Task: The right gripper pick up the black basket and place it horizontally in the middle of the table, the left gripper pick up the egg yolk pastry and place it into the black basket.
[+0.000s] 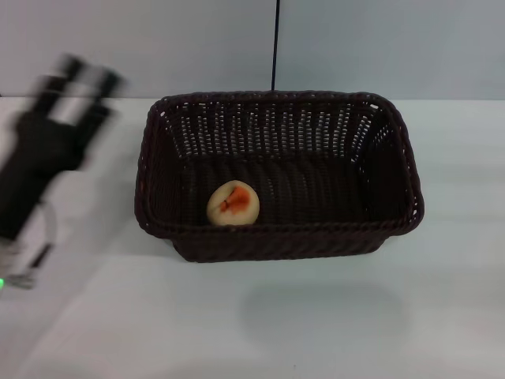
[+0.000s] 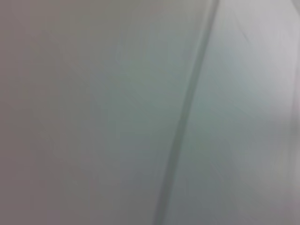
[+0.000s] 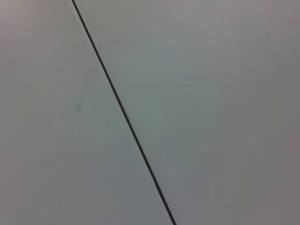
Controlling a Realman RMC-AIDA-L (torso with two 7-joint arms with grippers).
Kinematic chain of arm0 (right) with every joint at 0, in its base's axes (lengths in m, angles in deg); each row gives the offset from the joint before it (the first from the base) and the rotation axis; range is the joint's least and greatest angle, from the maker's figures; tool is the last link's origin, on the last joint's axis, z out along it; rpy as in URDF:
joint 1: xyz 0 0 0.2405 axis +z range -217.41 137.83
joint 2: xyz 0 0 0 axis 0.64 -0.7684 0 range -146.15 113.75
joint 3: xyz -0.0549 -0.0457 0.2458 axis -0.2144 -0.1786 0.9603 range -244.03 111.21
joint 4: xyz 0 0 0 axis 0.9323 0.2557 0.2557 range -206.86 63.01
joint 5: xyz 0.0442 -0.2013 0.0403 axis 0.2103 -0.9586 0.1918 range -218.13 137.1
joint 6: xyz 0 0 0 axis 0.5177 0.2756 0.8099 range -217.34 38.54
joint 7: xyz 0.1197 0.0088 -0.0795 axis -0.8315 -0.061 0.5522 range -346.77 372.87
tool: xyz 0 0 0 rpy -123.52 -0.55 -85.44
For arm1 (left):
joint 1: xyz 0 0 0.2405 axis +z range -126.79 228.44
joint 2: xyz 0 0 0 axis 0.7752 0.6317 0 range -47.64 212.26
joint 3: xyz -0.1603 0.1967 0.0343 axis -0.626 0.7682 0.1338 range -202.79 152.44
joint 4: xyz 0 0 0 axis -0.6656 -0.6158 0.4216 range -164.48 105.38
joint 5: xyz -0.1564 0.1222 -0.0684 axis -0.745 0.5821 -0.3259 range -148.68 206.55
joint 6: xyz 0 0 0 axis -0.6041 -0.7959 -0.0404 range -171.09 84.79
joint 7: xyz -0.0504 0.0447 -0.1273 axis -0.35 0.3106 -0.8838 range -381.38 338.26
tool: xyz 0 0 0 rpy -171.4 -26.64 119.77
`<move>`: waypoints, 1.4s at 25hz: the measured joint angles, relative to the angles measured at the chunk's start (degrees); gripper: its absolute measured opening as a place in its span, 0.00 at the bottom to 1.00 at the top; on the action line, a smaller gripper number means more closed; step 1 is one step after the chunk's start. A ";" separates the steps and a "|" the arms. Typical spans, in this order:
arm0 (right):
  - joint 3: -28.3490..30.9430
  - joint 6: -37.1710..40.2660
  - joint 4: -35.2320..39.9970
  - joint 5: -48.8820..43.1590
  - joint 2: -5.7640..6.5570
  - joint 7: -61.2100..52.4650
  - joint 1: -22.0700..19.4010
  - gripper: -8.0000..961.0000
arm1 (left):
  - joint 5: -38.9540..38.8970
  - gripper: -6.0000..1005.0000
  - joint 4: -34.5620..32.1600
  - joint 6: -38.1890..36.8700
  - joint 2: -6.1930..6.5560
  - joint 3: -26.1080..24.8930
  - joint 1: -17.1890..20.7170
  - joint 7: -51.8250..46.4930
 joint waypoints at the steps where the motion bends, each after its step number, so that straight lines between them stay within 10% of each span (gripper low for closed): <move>1: 1.18 0.93 -0.34 0.00 0.00 -0.03 -0.13 0.46 | 0.01 0.60 -0.11 -2.05 0.03 -5.84 2.62 0.21; 11: 4.72 2.68 -1.19 0.00 0.00 -0.10 -0.96 0.46 | 0.02 0.68 -2.44 -6.07 0.39 -22.66 10.55 -0.26; 35: 6.23 4.03 -1.33 0.09 0.18 -1.67 -0.86 0.46 | 0.02 0.37 -2.39 -6.78 0.38 -26.97 10.73 -0.48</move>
